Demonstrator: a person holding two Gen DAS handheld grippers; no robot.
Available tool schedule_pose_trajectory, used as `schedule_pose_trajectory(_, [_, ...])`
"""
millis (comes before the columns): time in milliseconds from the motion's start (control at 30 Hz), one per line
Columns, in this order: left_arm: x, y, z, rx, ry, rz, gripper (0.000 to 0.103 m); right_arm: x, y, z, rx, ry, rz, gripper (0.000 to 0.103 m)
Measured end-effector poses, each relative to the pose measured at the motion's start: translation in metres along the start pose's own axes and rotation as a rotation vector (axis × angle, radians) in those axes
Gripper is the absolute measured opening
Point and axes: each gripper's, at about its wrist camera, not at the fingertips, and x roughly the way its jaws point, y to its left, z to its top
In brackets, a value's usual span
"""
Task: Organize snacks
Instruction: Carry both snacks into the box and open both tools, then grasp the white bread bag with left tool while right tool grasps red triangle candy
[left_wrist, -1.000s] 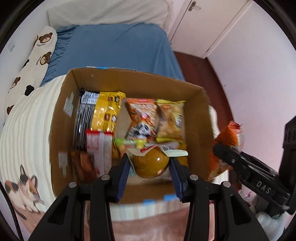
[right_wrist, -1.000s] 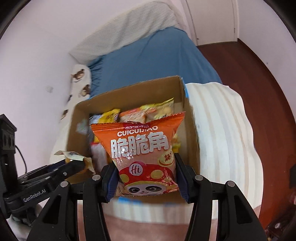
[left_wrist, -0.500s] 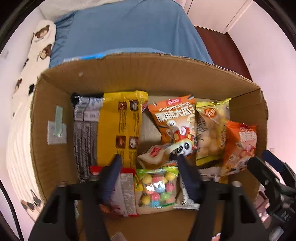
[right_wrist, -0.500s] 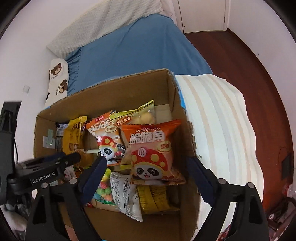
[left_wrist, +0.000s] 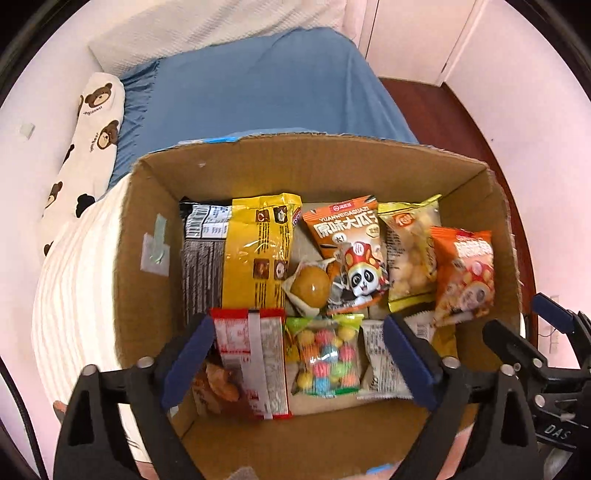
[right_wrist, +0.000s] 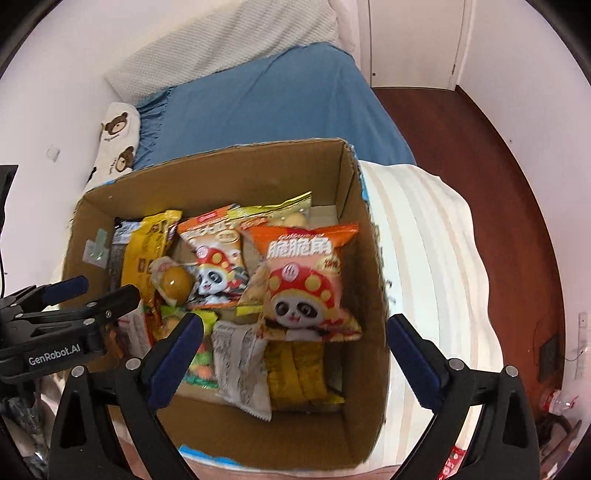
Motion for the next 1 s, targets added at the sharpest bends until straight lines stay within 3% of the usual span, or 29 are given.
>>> schedule_pose_trajectory(267, [-0.056,0.007,-0.037,-0.039,-0.113,-0.036,0.099,-0.045,0.011,-0.028,-0.042,-0.085,-0.02,0.101])
schedule_pose_trajectory(533, [-0.108,0.006,-0.086,-0.034,-0.239,0.001,0.099,-0.093,0.017,-0.063,-0.039,-0.173,0.007,0.101])
schedule_pose_trajectory(1000, [-0.168,0.006,-0.151,-0.029,-0.366,0.037,0.099,-0.16,0.026,-0.122,-0.056,-0.298,0.032,0.101])
